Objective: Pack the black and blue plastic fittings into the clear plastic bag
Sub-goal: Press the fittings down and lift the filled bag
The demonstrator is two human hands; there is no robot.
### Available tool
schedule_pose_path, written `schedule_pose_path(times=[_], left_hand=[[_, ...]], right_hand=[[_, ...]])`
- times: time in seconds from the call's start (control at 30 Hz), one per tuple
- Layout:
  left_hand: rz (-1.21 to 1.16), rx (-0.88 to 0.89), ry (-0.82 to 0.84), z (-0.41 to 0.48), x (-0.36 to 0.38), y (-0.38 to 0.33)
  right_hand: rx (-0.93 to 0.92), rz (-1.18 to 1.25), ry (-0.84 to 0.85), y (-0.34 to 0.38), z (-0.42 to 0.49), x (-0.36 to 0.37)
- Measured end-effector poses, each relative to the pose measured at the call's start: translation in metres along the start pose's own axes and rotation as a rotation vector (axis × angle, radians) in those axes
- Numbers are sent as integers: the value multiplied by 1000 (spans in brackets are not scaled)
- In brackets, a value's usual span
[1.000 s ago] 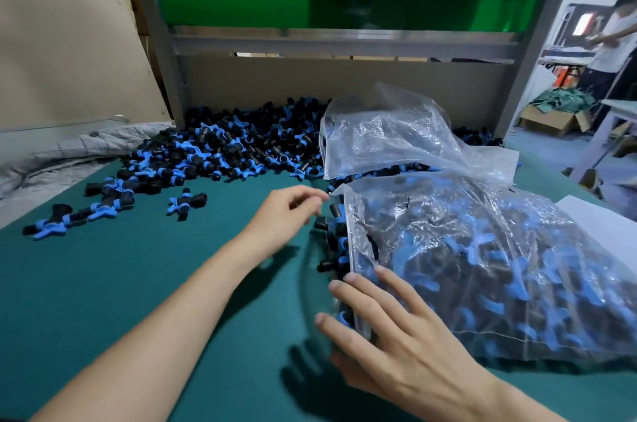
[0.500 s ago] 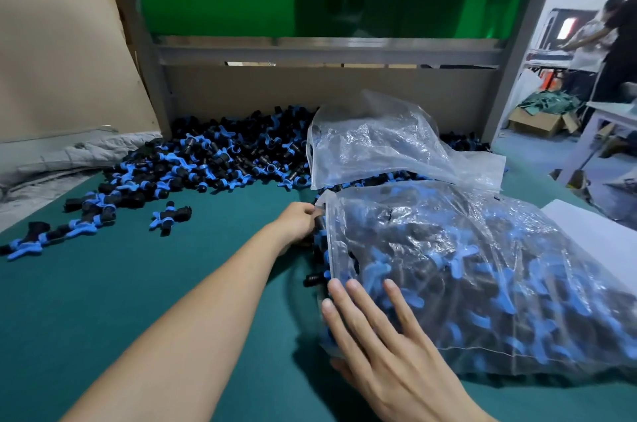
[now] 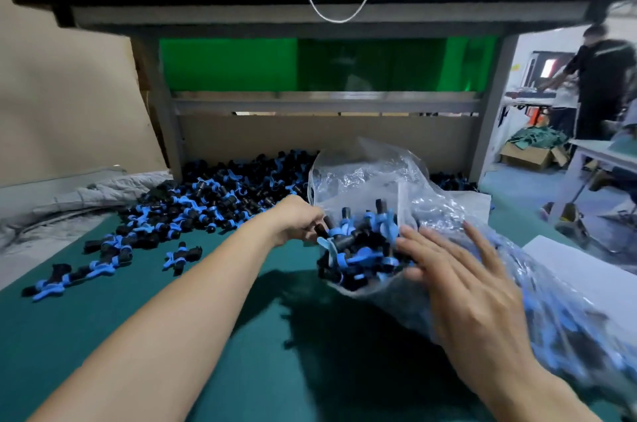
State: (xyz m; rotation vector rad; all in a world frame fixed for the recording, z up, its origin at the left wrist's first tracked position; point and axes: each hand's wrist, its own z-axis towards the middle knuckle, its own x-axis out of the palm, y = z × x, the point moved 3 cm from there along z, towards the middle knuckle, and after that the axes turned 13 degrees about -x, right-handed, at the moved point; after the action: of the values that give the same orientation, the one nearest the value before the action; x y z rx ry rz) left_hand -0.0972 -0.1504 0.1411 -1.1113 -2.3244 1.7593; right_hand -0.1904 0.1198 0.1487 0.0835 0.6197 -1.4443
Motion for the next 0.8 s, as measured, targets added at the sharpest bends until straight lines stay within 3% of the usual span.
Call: schedule_pose_path(times=[0.27, 0.4, 0.53, 0.67, 0.8], left_hand=[[-167, 194, 2, -60, -28, -109], [-97, 298, -126, -93, -42, -165], [-60, 417, -232, -135, -56, -223], [-104, 487, -366, -161, -64, -243], [-97, 491, -533, -169, -82, -228]], right_hand=[[315, -127, -341, -93, 82, -71], [483, -90, -488, -159, 113, -106], [697, -25, -496, -214, 121, -123], [665, 131, -542, -231, 137, -116], [741, 238, -410, -236, 138, -79]])
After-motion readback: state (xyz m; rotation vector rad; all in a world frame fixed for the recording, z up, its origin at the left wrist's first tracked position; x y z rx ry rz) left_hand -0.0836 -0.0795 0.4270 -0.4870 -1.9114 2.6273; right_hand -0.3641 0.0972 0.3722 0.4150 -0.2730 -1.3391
